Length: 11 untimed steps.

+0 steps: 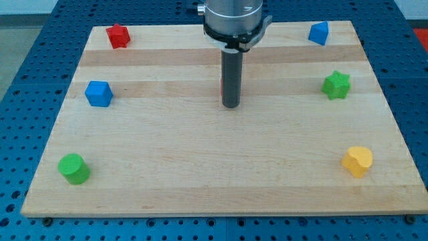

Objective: Move your arm at the blue cube

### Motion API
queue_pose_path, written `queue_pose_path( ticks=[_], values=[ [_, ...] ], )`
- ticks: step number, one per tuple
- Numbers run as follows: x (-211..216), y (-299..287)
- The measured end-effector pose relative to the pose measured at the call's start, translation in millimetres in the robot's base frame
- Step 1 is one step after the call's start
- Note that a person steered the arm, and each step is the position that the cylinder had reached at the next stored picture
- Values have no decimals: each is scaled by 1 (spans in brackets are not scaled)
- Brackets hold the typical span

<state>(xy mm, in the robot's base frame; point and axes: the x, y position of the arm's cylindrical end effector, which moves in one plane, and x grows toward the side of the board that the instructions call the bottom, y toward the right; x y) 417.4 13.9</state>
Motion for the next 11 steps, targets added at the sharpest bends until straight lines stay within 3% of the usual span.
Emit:
queue_pose_path(
  ticks=[2, 3, 4, 8, 11],
  values=[
    [-17, 0],
    [7, -27],
    [24, -73],
    [25, -269],
    [6, -275]
  ],
)
